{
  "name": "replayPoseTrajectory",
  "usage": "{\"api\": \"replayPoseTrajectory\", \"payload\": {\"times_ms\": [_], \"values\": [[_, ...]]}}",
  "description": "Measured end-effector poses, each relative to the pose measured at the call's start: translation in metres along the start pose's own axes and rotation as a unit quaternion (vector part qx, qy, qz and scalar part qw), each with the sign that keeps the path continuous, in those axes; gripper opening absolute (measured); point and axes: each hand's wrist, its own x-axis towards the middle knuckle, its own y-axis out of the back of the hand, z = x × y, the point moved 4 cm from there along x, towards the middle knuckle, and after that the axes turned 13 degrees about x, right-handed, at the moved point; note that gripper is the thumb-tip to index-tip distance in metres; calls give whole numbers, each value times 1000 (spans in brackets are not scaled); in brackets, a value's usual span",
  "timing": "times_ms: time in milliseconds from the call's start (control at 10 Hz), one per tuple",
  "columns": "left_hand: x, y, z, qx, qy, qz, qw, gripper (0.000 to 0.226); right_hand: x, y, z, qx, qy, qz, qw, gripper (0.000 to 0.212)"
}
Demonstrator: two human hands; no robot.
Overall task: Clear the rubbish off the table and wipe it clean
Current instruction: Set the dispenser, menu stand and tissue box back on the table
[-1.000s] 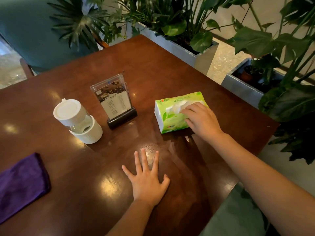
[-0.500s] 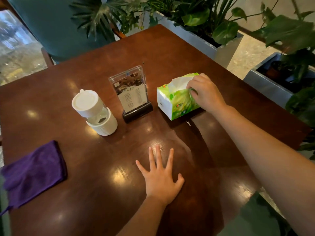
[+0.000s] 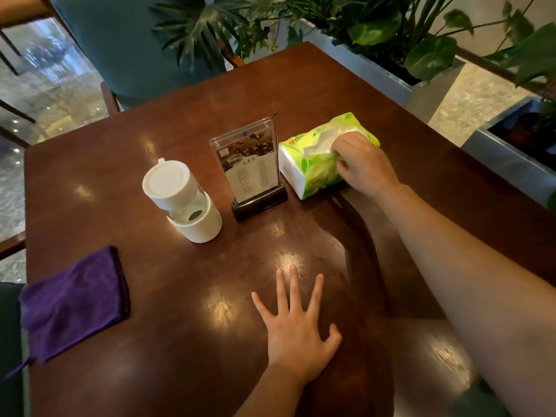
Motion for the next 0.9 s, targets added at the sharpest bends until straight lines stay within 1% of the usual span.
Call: {"api": "replayPoseTrajectory", "payload": {"times_ms": [100,200,300,500,600,700,800,900], "values": [[0,0,0,0,0,1,1000,79,0,3,6,0,15,-22,1000,26],[0,1,1,-1,2,-3,1000,79,-5,1,11,-22,36,-62,997,52],[0,1,1,0,1,-2,1000,78,-8,-4,11,-31,33,-72,996,58],[-1,0,1,6,-3,-5,1000,79,-3,-4,12,-39,12,-74,996,55],[1,-5,1,0,-8,8,1000,79,-1,-5,9,-64,14,-94,993,57],[1,-6,0,-2,-10,1,1000,79,-5,-3,8,-84,-6,-97,992,60],[-3,-6,-1,0,-13,-41,999,78,-29,14,-11,-91,-43,-79,992,59],[-1,-7,-3,-12,-22,-74,997,76,-59,16,-28,-74,-79,-90,990,53]]}}
